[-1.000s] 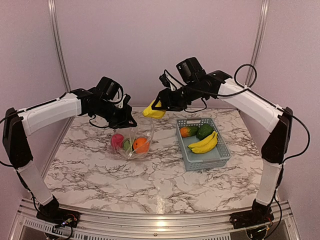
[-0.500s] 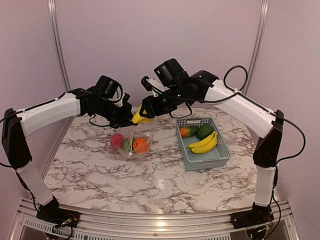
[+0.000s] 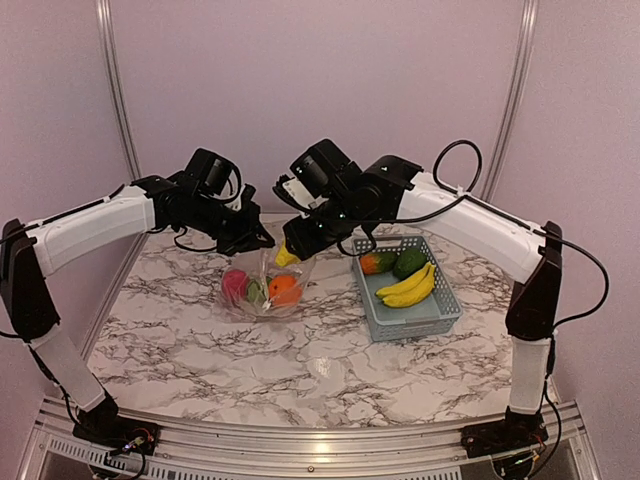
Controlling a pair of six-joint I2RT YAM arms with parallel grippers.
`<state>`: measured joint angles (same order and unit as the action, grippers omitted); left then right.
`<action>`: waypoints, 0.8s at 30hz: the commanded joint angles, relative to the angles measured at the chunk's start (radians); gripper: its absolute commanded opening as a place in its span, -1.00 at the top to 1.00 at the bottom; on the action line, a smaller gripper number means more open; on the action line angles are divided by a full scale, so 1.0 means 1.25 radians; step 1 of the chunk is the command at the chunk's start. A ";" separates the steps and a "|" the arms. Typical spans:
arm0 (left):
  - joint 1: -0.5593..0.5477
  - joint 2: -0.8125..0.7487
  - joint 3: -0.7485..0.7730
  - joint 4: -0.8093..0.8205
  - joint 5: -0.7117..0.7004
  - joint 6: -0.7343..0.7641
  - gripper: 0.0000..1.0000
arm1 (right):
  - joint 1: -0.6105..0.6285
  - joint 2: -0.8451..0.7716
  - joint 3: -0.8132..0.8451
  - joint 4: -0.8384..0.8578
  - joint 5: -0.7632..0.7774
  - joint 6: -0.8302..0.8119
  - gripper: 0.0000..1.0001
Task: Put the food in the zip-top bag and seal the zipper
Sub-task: Place the fake fruit in the zipper food storage bag, then adjust the zipper food storage bag at the center of the board.
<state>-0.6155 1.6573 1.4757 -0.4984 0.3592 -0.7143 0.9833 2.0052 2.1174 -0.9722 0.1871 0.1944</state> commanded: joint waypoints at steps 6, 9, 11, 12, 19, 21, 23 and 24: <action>0.001 -0.035 -0.002 0.020 0.028 -0.025 1.00 | 0.021 -0.003 0.010 0.047 -0.094 -0.022 -0.87; 0.008 -0.032 0.014 0.021 0.037 -0.025 1.00 | 0.013 -0.041 0.010 0.049 -0.095 -0.021 -0.90; 0.025 -0.036 0.042 -0.010 0.055 -0.005 1.00 | -0.001 -0.079 0.010 0.049 -0.097 -0.010 -0.89; 0.038 -0.041 0.074 -0.049 0.057 0.020 1.00 | -0.012 -0.101 0.008 0.050 -0.096 0.000 -0.89; 0.249 -0.135 0.360 -0.371 -0.232 0.244 1.00 | -0.162 -0.350 -0.244 0.157 -0.101 0.089 -0.91; 0.250 -0.136 0.308 -0.336 -0.173 0.234 1.00 | -0.201 -0.399 -0.324 0.190 -0.098 0.104 -0.95; 0.210 -0.086 0.260 -0.323 -0.034 0.207 1.00 | -0.236 -0.417 -0.364 0.184 -0.090 0.115 -0.96; 0.169 -0.053 0.264 -0.334 -0.017 0.215 1.00 | -0.253 -0.419 -0.376 0.178 -0.085 0.116 -0.96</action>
<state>-0.2783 1.4857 1.8687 -0.8223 0.1936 -0.4854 0.7120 1.4738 1.7355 -0.7818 0.0681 0.2882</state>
